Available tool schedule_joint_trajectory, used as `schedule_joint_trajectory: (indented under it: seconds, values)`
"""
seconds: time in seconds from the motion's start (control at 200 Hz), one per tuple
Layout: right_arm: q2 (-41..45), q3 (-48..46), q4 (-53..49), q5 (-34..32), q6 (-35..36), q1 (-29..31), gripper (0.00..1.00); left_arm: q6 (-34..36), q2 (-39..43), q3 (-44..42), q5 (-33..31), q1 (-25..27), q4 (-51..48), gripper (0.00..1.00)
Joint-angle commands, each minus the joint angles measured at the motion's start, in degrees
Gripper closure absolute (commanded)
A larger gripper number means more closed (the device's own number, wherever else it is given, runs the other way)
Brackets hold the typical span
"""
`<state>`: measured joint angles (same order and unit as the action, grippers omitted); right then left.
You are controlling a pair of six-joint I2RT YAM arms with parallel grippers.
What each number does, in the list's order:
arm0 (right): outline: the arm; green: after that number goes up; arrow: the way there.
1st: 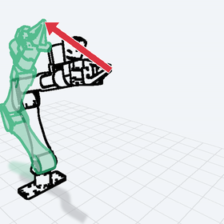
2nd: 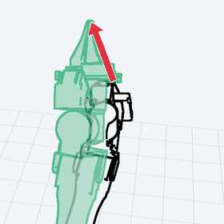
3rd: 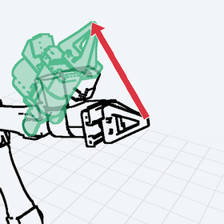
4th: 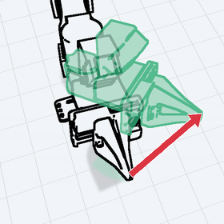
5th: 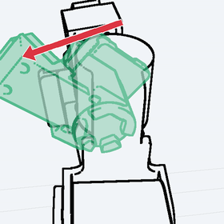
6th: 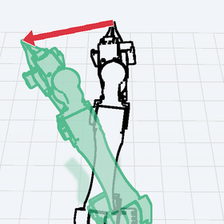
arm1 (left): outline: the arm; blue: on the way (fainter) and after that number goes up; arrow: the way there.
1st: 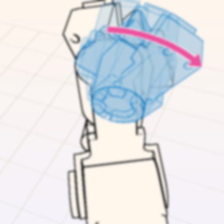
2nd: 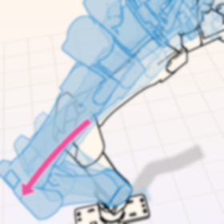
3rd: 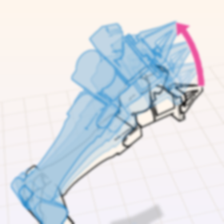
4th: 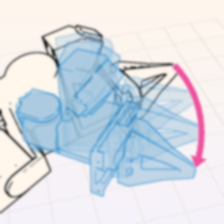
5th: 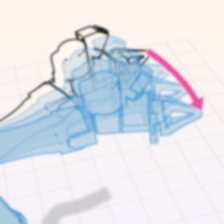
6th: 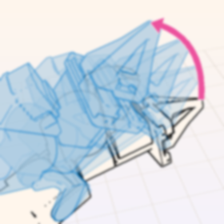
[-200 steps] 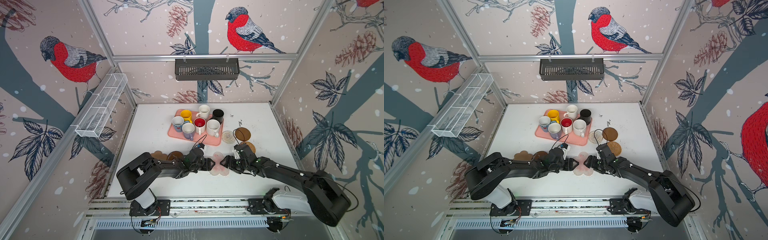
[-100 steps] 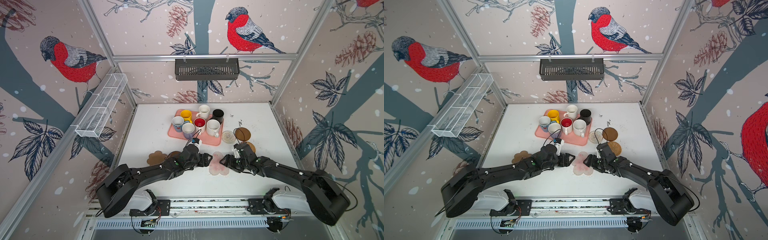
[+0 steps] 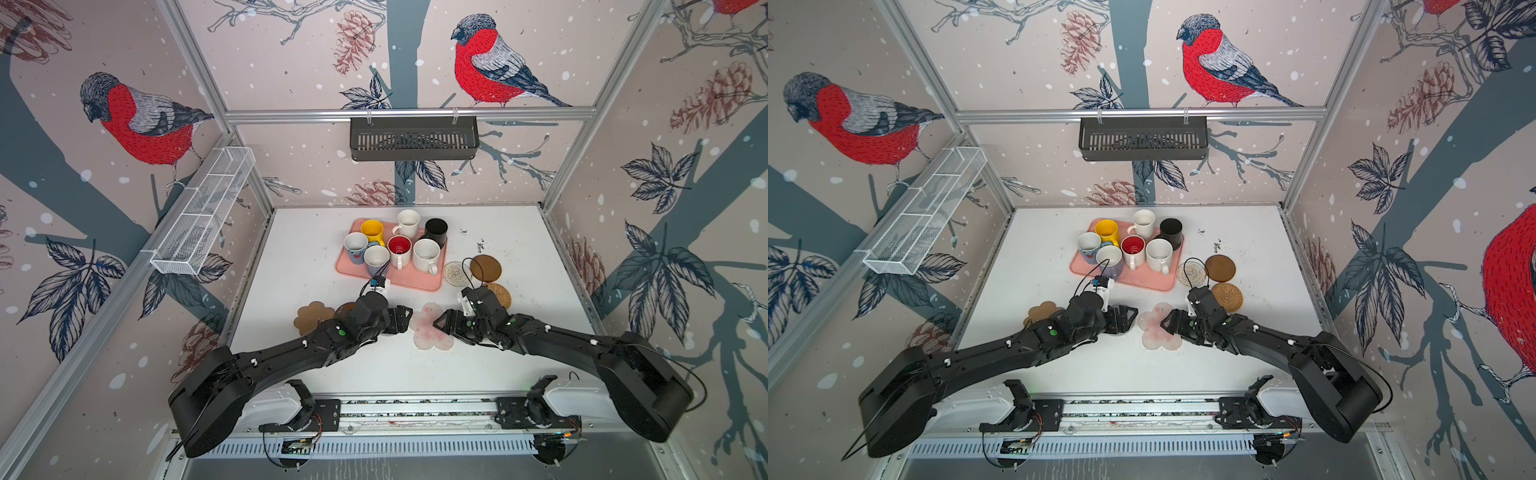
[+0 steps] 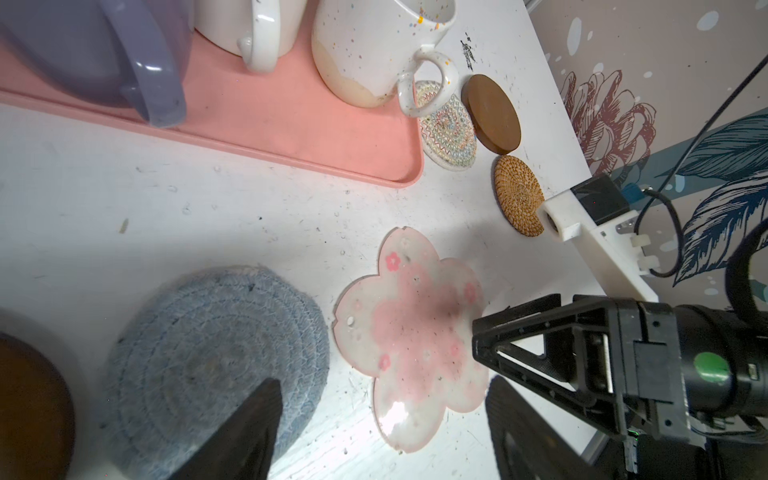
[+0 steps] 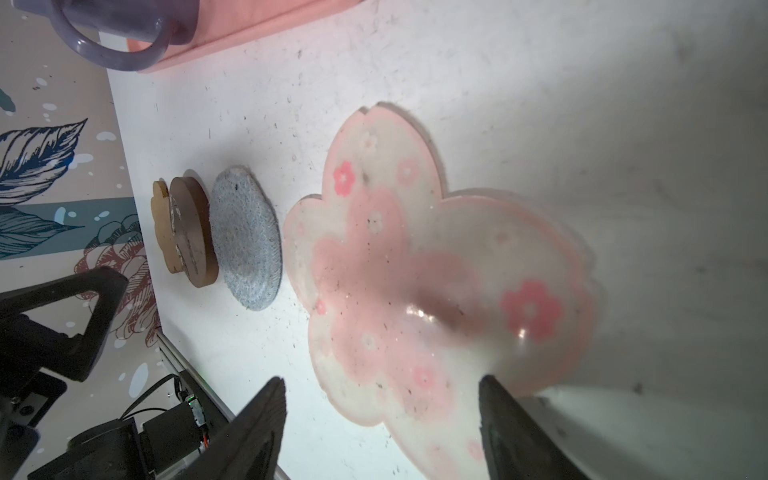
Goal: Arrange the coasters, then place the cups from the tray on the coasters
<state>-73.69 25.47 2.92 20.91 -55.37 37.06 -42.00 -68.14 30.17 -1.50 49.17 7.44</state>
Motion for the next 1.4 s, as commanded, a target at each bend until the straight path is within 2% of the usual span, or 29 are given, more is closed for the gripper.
schedule_joint_trajectory:
  seconds: [0.0,0.3,0.635,1.121,1.396]
  values:
    - [1.2,0.4,-2.8,-0.2,0.2,-0.1,0.27,0.5,1.1,-0.7,-1.0,-0.2,-0.7,0.21]
    - [8.1,-2.1,-9.2,-0.9,2.1,-2.8,0.26,0.8,2.4,-1.2,-1.9,-0.6,-1.4,0.18]
    - [11.1,-6.5,-9.1,0.6,1.5,-2.9,0.26,2.3,5.4,-0.4,-3.9,-1.6,-3.9,0.04]
    - [4.2,-3.8,-3.5,1.7,0.4,3.5,0.26,2.9,8.5,-0.8,-4.9,-3.1,-6.6,0.04]
    - [7.1,-3.3,-7.1,0.2,1.1,3.0,0.26,3.3,8.7,-0.9,-5.0,-3.6,-6.7,0.04]
